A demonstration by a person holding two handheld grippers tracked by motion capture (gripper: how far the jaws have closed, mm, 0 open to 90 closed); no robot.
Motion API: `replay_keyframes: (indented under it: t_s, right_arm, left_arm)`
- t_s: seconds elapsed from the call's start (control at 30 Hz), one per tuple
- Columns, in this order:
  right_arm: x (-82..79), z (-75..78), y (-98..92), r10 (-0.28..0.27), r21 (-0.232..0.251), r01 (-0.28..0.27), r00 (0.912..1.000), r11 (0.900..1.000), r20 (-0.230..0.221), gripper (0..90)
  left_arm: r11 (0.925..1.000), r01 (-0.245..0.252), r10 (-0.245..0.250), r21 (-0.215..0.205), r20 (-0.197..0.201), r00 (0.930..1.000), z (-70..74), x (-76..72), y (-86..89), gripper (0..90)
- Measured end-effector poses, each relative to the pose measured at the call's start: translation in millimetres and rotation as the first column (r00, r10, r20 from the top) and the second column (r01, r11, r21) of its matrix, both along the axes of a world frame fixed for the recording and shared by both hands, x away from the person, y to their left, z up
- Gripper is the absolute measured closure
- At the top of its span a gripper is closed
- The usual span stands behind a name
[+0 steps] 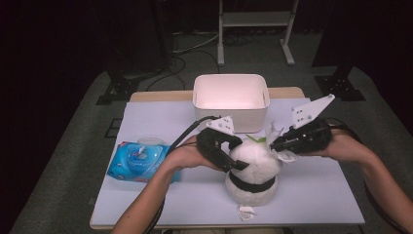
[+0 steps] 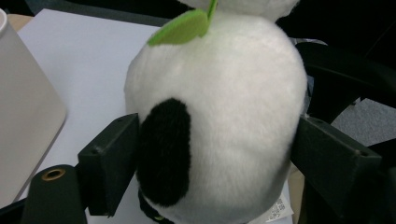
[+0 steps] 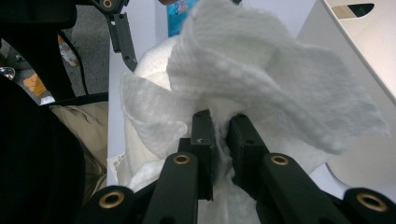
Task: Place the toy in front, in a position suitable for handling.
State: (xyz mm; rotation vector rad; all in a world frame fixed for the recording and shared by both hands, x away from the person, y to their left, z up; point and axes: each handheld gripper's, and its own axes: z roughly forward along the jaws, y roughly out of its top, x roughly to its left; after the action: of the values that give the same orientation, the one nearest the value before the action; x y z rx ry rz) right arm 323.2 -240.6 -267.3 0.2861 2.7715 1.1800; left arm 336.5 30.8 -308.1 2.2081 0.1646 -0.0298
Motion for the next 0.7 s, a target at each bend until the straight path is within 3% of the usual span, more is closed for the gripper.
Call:
replay_keyframes:
  t_s: [0.2,0.3,0.37,0.53,0.57,0.7]
  right_arm:
    - [-0.7,-1.4,-2.5,-0.002,-0.006,0.002,1.0,1.0,-0.002,80.8]
    - [-1.0,-3.4,-4.3,-0.01,-0.004,0.01,0.9999,1.0,-0.008,80.8]
    - [-0.6,-3.7,-4.4,-0.008,-0.005,0.008,0.9999,1.0,-0.007,80.8]
    - [-0.9,-3.0,-4.3,-0.003,-0.003,0.003,1.0,1.0,-0.003,80.8]
    - [-0.4,-2.7,-5.2,-0.011,0.008,0.011,0.9999,1.0,0.003,80.8]
    - [0.4,1.3,-6.0,-0.02,0.029,0.019,0.9995,0.999,0.023,80.8]
  left_arm:
    - [0.9999,-0.006,0.006,0.013,-0.02,0.9998,-9.0,0.7,2.2,13.2]
    - [0.9996,-0.009,0.007,-0.026,-0.054,0.9985,-17.2,1.0,2.3,13.0]
    - [0.9995,-0.008,0.007,-0.032,-0.05,0.9987,-18.5,1.8,2.5,13.2]
    - [0.9992,-0.015,0.013,-0.038,-0.034,0.9993,-16.4,1.4,2.5,25.1]
    - [0.9987,-0.016,0.015,-0.048,-0.028,0.9995,-14.5,2.8,3.8,32.1]
    - [0.9978,-0.018,0.016,-0.064,-0.03,0.9994,-11.6,5.7,6.5,34.6]
